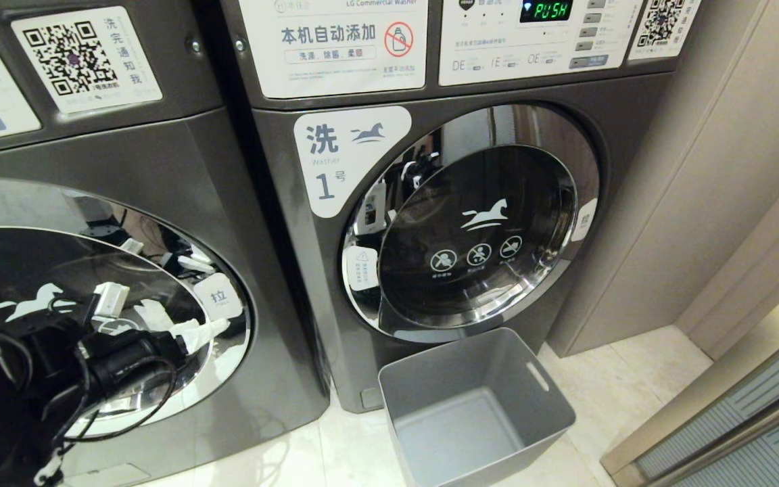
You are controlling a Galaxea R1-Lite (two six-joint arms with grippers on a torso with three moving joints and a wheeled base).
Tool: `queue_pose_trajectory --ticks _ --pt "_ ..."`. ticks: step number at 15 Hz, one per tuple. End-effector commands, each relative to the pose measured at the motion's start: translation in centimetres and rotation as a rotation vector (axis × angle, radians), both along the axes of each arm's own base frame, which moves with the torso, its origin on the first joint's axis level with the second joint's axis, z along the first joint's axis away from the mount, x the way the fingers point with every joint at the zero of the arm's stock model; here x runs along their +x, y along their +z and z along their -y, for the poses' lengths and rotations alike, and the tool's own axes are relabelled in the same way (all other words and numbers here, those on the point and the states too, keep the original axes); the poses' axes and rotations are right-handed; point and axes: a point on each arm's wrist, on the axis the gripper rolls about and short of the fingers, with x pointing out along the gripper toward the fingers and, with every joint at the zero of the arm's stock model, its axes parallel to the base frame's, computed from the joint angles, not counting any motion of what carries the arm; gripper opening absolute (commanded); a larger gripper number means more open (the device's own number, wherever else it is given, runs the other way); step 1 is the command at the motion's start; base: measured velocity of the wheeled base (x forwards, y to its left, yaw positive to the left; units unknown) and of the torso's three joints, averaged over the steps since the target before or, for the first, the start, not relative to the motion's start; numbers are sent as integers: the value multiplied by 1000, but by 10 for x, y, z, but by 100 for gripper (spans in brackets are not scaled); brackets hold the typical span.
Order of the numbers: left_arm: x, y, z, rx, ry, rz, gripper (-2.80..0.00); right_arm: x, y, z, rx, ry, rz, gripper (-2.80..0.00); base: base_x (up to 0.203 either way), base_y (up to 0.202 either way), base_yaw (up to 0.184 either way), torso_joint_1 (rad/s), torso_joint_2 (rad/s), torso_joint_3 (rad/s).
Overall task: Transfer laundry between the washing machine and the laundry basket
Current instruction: Open the lid of the washing machine
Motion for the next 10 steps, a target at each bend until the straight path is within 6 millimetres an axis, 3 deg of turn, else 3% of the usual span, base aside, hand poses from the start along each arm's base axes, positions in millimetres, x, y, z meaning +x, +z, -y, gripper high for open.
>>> queue_pose_trajectory --ticks 1,10 --pt "2 -4 -1 -5 -3 -6 0 0 0 0 -1 0 -2 -280 0 0 0 0 0 0" --pt "36 -8 -9 14 -2 61 0 0 0 0 -1 1 0 -280 0 0 0 0 0 0"
